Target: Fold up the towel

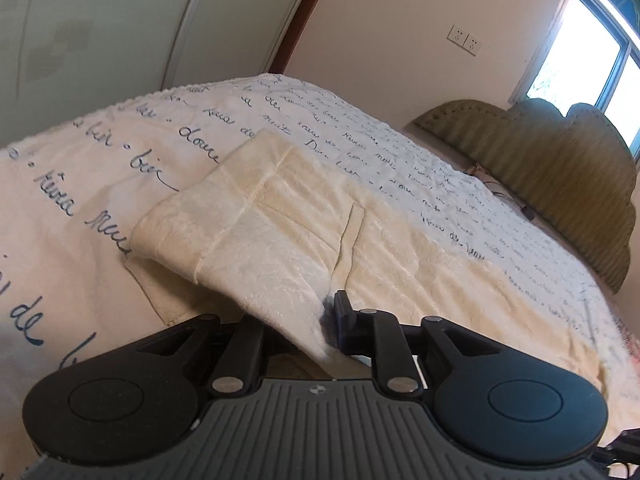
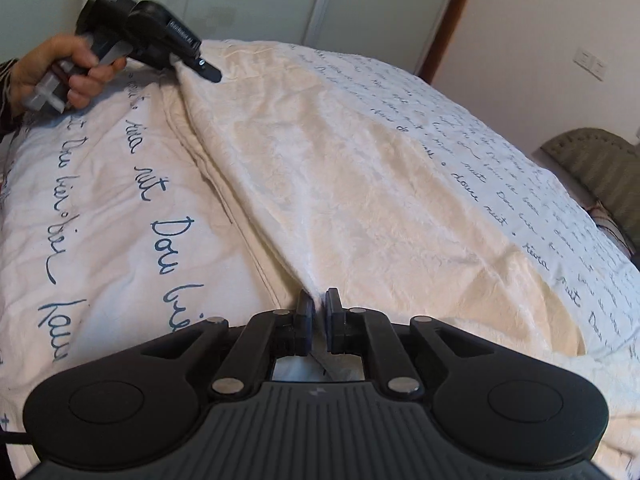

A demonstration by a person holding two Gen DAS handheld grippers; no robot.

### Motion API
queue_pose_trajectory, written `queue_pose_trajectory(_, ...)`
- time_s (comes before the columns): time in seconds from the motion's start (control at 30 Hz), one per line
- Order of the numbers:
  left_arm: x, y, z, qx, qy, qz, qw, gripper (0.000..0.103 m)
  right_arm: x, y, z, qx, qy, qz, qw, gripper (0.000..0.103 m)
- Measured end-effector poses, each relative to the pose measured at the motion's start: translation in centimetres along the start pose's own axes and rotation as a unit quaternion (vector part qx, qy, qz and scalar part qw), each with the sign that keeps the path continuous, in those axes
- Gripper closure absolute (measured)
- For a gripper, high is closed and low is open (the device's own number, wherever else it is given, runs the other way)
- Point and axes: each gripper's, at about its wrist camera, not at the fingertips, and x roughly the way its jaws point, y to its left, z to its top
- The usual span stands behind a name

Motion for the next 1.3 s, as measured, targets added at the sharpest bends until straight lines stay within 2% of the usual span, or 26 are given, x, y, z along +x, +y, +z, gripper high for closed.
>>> queue_pose_trajectory(0.1,-1.2,-0.2,0.0,0.011,-0.002,0.018,0.9998,0.069,-1.4,-0.1,-0.4,0.003,0.006,0.005,1.0,0.093)
queue_pose_trajectory(0.17,-2.3,-0.4,0.3,0.021,-0.011,0.04,0.9989,0.063,-2.8,-1.1,-0.3,0.018,0.002,0.028,0.999,0.089)
queue_pose_trajectory(0.23,-3.4,-0.7,0.5,0.034,-0.024,0.075,0.9963,0.06,-4.5,-2.5,-0.4,0.061,-0.029,0.049,0.997,0.089)
queue_pose_trajectory(0.33,-4.8,-1.7,0.9,0.045,-0.045,0.121,0.9906,0.06,-5.4,-4.7,-0.7,0.145,-0.089,0.041,0.985,0.089)
queue_pose_trajectory(0.4,-5.7,-3.3,1.1,0.071,-0.063,0.143,0.9852,0.06,-4.1,-5.8,-1.0,0.192,-0.089,0.02,0.977,0.089)
queue_pose_trajectory(0.5,-6.9,-6.5,1.2,0.107,-0.094,0.141,0.9798,0.056,-1.3,-5.7,-1.9,0.201,-0.027,0.009,0.979,0.089)
queue_pose_trajectory(0.53,-7.0,-7.9,1.5,0.12,-0.107,0.135,0.9777,0.047,-0.8,-5.1,-2.2,0.186,-0.011,0.006,0.982,0.089)
queue_pose_trajectory(0.57,-7.3,-9.0,1.5,0.13,-0.12,0.133,0.9752,0.036,-1.0,-4.6,-2.4,0.175,-0.017,-0.001,0.984,0.089)
queue_pose_trajectory(0.63,-8.0,-11.0,1.2,0.142,-0.15,0.13,0.9697,0.028,-2.4,-4.9,-2.9,0.192,-0.037,0.0,0.981,0.089)
queue_pose_trajectory(0.67,-8.2,-12.1,1.0,0.147,-0.165,0.124,0.9673,0.027,-3.4,-5.3,-3.3,0.206,-0.051,-0.01,0.977,0.089)
queue_pose_trajectory(0.73,-8.5,-14.3,0.5,0.169,-0.184,0.103,0.9628,0.023,-5.3,-6.6,-4.6,0.23,-0.063,-0.066,0.969,0.088)
queue_pose_trajectory(0.8,-8.0,-16.7,0.0,0.19,-0.176,0.064,0.9638,0.016,-6.6,-8.3,-6.6,0.253,-0.05,-0.138,0.956,0.088)
queue_pose_trajectory(0.9,-5.7,-20.1,-0.9,0.211,-0.11,-0.045,0.9702,0.014,-8.5,-11.2,-10.5,0.308,-0.018,-0.234,0.922,0.088)
queue_pose_trajectory(0.97,-3.6,-22.3,-1.8,0.214,-0.047,-0.118,0.9685,0.015,-9.5,-12.5,-13.1,0.333,0.013,-0.281,0.9,0.088)
queue_pose_trajectory(1.0,-2.6,-23.5,-2.4,0.214,-0.016,-0.153,0.9647,0.015,-9.7,-13.0,-14.3,0.346,0.034,-0.292,0.891,0.087)
queue_pose_trajectory(1.03,-1.5,-24.6,-3.2,0.213,0.011,-0.18,0.9602,0.015,-10.0,-13.3,-15.9,0.356,0.051,-0.303,0.883,0.082)
queue_pose_trajectory(1.07,-0.5,-25.7,-4.0,0.215,0.038,-0.2,0.9551,0.015,-10.6,-13.2,-16.7,0.358,0.048,-0.311,0.879,0.074)
queue_pose_trajectory(1.17,2.3,-28.9,-6.3,0.235,0.091,-0.248,0.9354,0.015,-11.5,-12.9,-17.2,0.361,0.051,-0.328,0.871,0.069)
queue_pose_trajectory(1.23,3.8,-30.9,-7.9,0.257,0.114,-0.267,0.9218,0.016,-11.9,-13.2,-17.1,0.369,0.038,-0.333,0.867,0.069)
queue_pose_trajectory(1.3,5.2,-32.2,-9.4,0.268,0.133,-0.284,0.9109,0.016,-12.3,-13.7,-16.6,0.392,0.003,-0.318,0.863,0.069)
